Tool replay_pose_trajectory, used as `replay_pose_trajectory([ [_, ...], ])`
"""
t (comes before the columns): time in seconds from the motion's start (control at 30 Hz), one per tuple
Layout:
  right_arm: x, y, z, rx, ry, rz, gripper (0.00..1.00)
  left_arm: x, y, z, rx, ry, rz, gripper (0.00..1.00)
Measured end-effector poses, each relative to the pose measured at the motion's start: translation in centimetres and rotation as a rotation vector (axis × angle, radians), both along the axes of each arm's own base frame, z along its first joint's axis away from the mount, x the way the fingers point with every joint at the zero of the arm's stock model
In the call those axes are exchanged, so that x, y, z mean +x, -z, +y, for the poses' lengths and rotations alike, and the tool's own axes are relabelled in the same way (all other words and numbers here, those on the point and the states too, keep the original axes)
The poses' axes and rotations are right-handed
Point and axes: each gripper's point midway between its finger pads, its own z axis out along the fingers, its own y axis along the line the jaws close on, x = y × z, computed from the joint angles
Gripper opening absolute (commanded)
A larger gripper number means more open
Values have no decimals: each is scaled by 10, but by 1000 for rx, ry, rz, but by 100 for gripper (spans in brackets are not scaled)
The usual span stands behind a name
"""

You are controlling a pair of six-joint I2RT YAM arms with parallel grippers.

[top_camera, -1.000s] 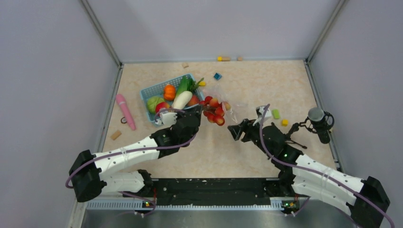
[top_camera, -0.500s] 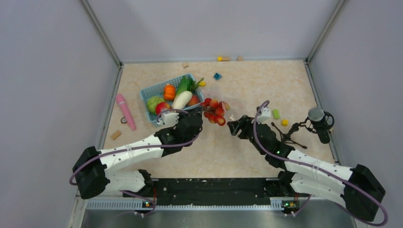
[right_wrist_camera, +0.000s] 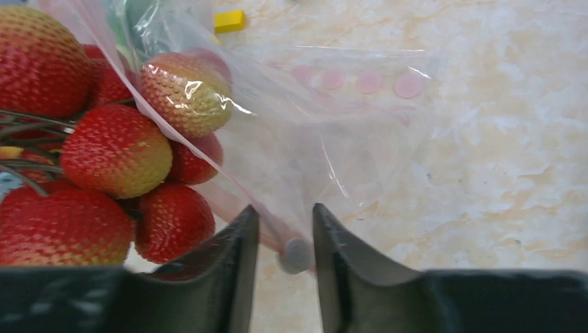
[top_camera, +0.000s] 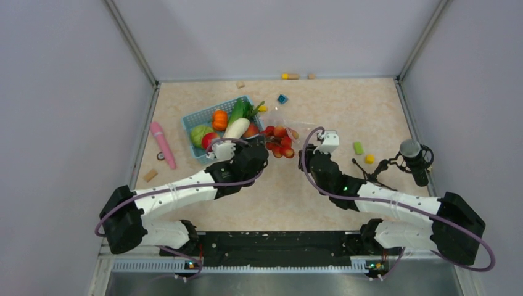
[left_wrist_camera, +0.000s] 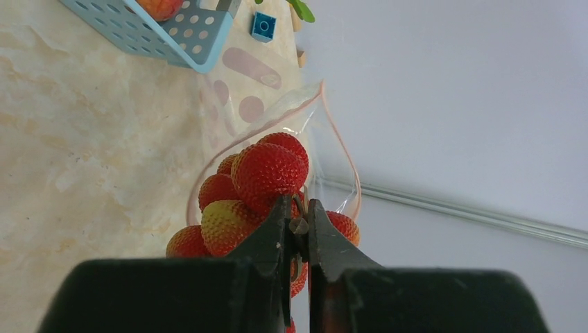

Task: Place the food in the zip-top bag and seal the zipper
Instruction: Place the fake fruit in the zipper food storage bag.

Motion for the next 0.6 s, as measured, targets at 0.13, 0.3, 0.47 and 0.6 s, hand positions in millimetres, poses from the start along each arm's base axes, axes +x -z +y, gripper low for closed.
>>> replay_pose_trajectory([
  [0.13, 5, 9, -6, -62, 39, 9, 3, 2, -3, 0, 14, -6, 3, 0],
  [0.3, 3, 9, -2, -81, 8, 18, 0, 5, -13, -2, 42, -13, -9, 0],
  [0.47, -7, -11, 20, -8, -128, 14, 0, 15, -22, -4, 83, -52, -16, 0],
  [0.6, -18, -21, 32, 30, -223, 18, 0, 17, -17, 1, 119, -85, -7, 0],
])
